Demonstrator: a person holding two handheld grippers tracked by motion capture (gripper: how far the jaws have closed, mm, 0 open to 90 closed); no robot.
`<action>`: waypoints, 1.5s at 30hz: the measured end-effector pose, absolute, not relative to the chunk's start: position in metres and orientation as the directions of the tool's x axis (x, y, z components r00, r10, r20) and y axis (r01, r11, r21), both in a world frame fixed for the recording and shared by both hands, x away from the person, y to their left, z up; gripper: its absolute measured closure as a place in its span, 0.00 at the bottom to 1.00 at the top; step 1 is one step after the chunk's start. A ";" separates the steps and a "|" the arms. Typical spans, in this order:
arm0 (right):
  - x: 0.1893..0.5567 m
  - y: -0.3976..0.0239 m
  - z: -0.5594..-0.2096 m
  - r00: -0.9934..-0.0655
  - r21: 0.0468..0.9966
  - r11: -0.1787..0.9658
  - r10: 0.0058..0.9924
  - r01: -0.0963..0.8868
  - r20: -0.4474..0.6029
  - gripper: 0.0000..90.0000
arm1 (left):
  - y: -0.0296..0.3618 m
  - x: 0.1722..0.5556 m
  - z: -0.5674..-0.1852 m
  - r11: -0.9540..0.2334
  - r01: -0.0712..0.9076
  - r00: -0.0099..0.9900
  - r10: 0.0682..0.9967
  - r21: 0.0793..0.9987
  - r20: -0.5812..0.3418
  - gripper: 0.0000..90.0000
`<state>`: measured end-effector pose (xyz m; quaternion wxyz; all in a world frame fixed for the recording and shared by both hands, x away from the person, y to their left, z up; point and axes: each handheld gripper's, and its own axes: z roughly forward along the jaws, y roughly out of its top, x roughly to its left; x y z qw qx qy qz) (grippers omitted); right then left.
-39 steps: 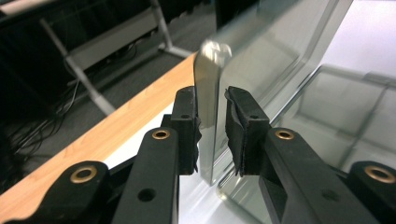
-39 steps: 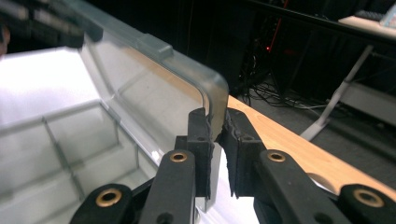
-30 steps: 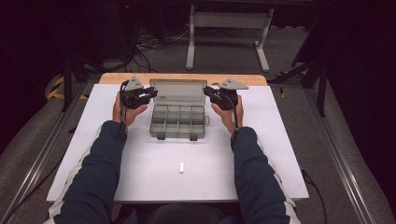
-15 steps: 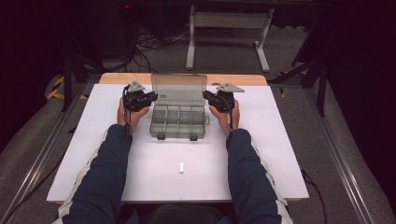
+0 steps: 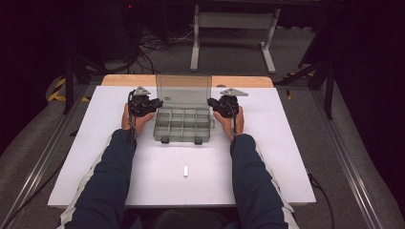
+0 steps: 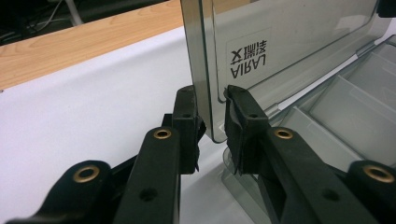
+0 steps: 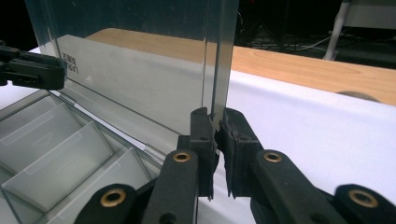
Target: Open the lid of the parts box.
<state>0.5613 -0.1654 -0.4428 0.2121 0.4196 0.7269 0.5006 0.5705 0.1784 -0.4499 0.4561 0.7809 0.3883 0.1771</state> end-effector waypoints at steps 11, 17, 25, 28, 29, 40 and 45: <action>0.556 -0.161 -0.450 -0.537 0.885 0.184 0.839 0.427 0.085 0.93 | 0.176 0.564 -0.450 -0.286 0.455 0.628 0.775 0.843 -0.076 0.83; 0.555 -0.159 -0.450 -0.531 0.884 0.194 0.845 0.424 0.069 0.92 | 0.172 0.562 -0.449 -0.305 0.443 0.611 0.791 0.843 -0.035 0.83; 0.555 -0.154 -0.449 -0.513 0.883 0.228 0.858 0.411 0.017 0.91 | 0.169 0.562 -0.450 -0.310 0.436 0.597 0.802 0.845 -0.014 0.80; 0.555 -0.153 -0.450 -0.512 0.883 0.230 0.859 0.409 0.013 0.90 | 0.168 0.561 -0.451 -0.311 0.430 0.592 0.806 0.847 -0.005 0.79; 0.555 -0.153 -0.450 -0.510 0.883 0.231 0.860 0.409 0.011 0.90 | 0.168 0.562 -0.451 -0.310 0.429 0.592 0.806 0.848 -0.005 0.78; 0.555 -0.151 -0.449 -0.503 0.881 0.253 0.864 0.400 -0.019 0.87 | 0.167 0.562 -0.452 -0.312 0.423 0.589 0.808 0.851 0.003 0.76; 0.555 -0.150 -0.449 -0.501 0.878 0.270 0.864 0.395 -0.041 0.86 | 0.166 0.563 -0.453 -0.309 0.421 0.584 0.811 0.853 0.005 0.73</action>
